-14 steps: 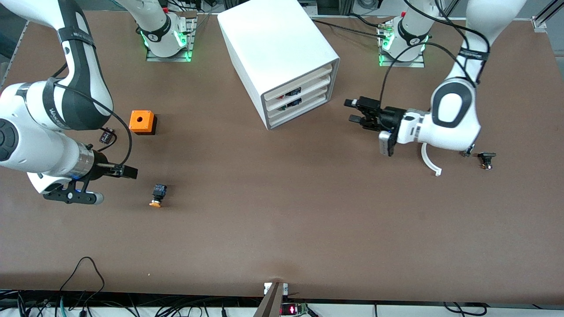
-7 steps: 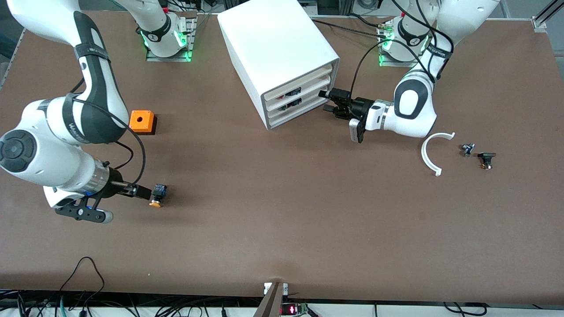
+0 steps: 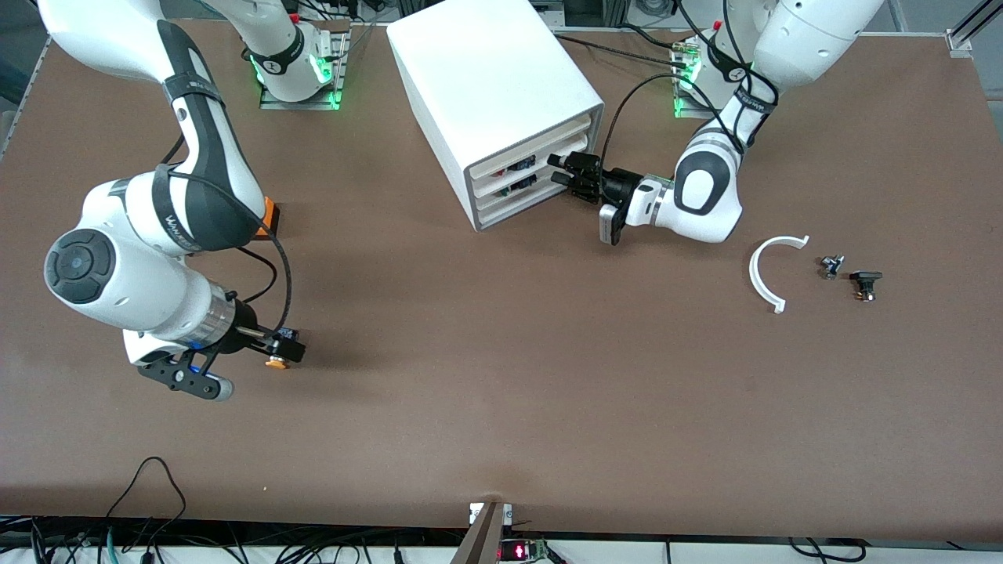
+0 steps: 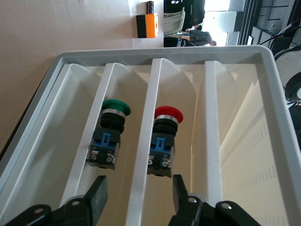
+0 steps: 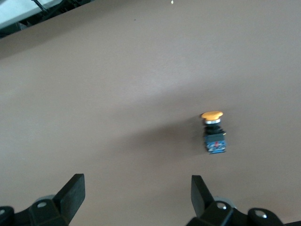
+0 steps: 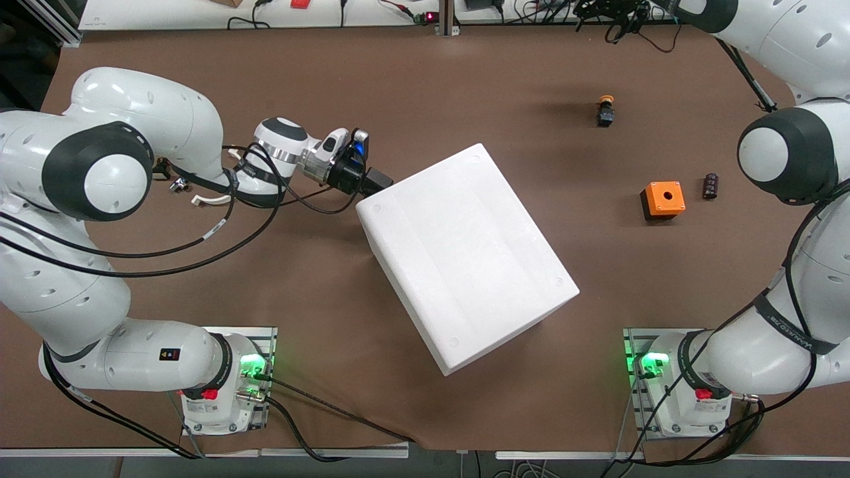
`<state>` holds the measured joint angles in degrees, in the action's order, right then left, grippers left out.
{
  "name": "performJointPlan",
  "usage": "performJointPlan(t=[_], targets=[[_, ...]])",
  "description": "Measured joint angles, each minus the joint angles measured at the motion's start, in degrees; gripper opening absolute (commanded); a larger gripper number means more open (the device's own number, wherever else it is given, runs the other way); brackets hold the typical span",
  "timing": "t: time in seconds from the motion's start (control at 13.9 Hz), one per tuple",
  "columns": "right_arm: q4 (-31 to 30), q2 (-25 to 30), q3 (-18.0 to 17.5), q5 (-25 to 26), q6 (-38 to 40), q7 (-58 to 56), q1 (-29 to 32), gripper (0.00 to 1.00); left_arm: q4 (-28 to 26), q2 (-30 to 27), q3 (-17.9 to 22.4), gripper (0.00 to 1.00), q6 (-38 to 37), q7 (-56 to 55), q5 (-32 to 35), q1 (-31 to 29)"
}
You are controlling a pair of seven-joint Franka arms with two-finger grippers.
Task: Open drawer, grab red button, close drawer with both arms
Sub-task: 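Pull the drawer open with the left gripper while the right gripper approaches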
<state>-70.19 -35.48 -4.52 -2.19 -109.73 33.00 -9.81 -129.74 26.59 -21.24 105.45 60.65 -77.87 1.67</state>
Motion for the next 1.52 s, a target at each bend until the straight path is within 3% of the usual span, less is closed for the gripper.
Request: performJointPlan(t=[0.14,0.43,0.51,0.58,1.15,1.52], targets=[[1.4,-1.0,-1.5,0.0,-0.1,4.5,-0.1,1.00,-0.1,0.7,0.0,0.44,0.0,0.5,0.0,0.0],[6.4,-4.1,-4.4,0.0,-0.3,11.1,-0.3,1.00,-0.6,0.8,-2.1,0.38,-0.2,0.5,0.0,-0.2],[7.7,-4.8,-4.7,0.0,-0.5,11.9,-0.5,1.00,-0.8,0.8,-2.4,0.26,-0.2,0.5,0.0,-0.2],[8.6,-5.3,-4.8,0.0,-1.1,12.7,-0.9,1.00,-1.1,0.8,-2.5,0.01,-0.2,0.5,0.0,-0.2],[9.9,-6.1,-6.8,-0.1,-6.5,33.4,-6.3,1.00,0.2,0.8,-2.1,0.00,-0.1,1.2,0.7,-2.5],[10.2,-6.1,-7.6,-0.1,-7.7,42.3,-9.8,1.00,11.3,2.4,3.2,0.00,-0.4,-4.2,11.8,-5.4]])
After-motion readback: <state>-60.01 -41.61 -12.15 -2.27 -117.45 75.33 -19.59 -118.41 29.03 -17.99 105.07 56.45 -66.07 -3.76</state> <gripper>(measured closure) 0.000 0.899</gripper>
